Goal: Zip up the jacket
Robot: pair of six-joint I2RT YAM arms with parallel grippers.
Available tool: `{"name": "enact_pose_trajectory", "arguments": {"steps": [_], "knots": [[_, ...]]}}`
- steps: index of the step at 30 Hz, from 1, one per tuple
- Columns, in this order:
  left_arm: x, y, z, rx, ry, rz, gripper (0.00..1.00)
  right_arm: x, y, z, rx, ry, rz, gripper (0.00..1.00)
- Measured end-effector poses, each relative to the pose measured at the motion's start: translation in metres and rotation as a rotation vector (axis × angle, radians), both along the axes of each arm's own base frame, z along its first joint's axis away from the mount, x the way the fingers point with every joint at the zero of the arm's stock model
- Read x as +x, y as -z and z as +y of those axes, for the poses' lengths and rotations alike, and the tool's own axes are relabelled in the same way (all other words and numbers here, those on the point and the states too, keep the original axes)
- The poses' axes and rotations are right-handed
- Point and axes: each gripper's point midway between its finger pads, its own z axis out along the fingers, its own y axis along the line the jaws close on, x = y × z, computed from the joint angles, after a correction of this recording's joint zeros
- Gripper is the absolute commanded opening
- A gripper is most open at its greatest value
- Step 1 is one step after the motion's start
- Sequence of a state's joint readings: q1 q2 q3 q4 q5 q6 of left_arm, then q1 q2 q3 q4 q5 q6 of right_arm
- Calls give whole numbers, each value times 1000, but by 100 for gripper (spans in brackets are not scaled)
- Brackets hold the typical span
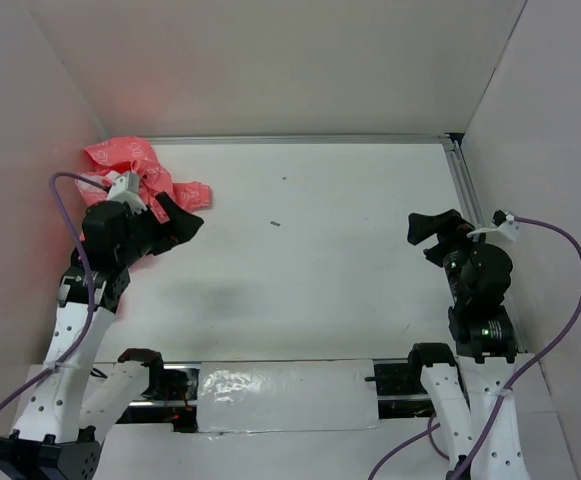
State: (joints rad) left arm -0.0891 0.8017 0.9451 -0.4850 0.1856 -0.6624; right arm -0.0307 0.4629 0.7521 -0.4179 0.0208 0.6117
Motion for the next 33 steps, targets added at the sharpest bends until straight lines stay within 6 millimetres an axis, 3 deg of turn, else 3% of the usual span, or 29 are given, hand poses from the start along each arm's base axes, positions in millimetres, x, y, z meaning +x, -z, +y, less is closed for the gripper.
{"name": "enact_pose_trajectory", "arguments": {"steps": [4, 9, 17, 26, 33], "knots": [[3, 9, 4, 13, -21, 34, 99, 0, 1, 1, -2, -6, 4, 100], [20, 33, 20, 49, -99, 118, 99, 1, 1, 4, -17, -32, 2, 100], [52, 90, 93, 76, -346, 317, 99, 8, 9, 13, -30, -88, 37, 100], [88, 118, 176, 47, -560, 381, 99, 14, 24, 24, -31, -160, 84, 100], [136, 151, 212, 19, -627, 483, 98, 23, 34, 28, -26, -186, 110, 100]]}}
